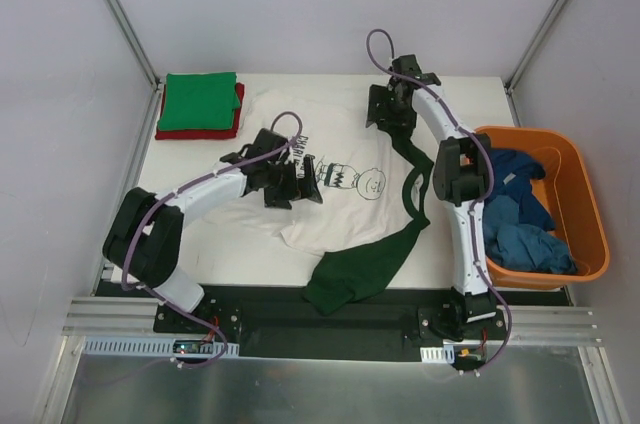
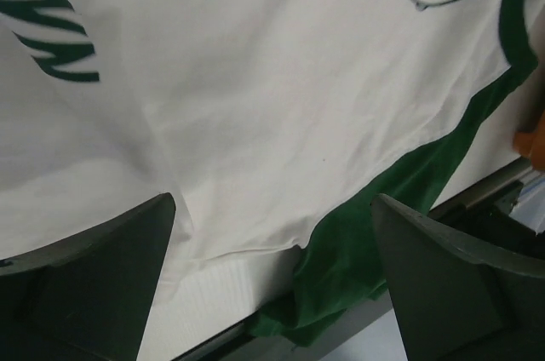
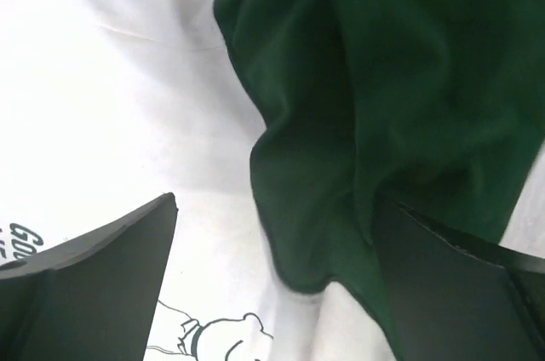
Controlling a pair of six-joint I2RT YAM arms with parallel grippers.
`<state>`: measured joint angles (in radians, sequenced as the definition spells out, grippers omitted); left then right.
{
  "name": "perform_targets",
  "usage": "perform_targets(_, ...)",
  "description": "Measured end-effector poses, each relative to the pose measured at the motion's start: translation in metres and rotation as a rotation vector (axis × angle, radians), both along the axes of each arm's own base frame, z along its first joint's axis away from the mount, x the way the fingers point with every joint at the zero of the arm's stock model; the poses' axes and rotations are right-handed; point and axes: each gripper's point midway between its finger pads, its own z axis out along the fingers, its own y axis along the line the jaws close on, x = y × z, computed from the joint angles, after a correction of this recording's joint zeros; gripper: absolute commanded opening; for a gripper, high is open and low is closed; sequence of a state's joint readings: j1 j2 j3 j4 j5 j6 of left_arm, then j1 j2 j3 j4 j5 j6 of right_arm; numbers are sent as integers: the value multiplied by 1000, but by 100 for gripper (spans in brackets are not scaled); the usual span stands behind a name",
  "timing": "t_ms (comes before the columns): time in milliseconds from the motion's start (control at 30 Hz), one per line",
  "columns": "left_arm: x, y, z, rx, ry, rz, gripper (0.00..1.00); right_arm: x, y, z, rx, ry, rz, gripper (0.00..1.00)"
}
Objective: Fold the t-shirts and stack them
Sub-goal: Flatten out the tshirt
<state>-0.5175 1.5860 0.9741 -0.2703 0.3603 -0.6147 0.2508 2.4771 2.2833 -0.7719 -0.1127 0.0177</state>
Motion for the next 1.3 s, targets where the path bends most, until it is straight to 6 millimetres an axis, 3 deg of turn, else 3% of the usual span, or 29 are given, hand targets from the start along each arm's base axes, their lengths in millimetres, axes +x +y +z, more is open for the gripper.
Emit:
perform_targets(67,18,2,23,-5,-86,31,99,-1,-2,11,-3,-31,20,97)
perform_targets(133,32,13,44,-5,-166,72,99,-23,-8,19,-28,-23,38,97)
perform_targets(267,45,52,65,21,-249,189,99,-111,-19,49,-86,9,63,97)
perform_targets(333,46,75,58,40,-239,250,99,-163,-17,65,-88,20,73,97)
perform_targets(433,34,103,28,92,-157,317,99,-232,-6,68,-58,34,109,97)
perform_targets(533,15,110,6,130,-70,317,99,-296,6,42,-24,145,149,97)
perform_targets(667,13,111,-14,160,-5,311,99,-331,0,1,-48,313,113,97)
perform_targets(767,16,111,-29,185,45,309,99,-326,-4,-19,-80,367,86,97)
perform_targets(900,28,109,-37,197,57,312,99,-292,-10,-30,-88,416,13,97)
perform_targets(1300,116,101,-34,178,-26,344,99,-71,-37,-17,-11,207,-125,97)
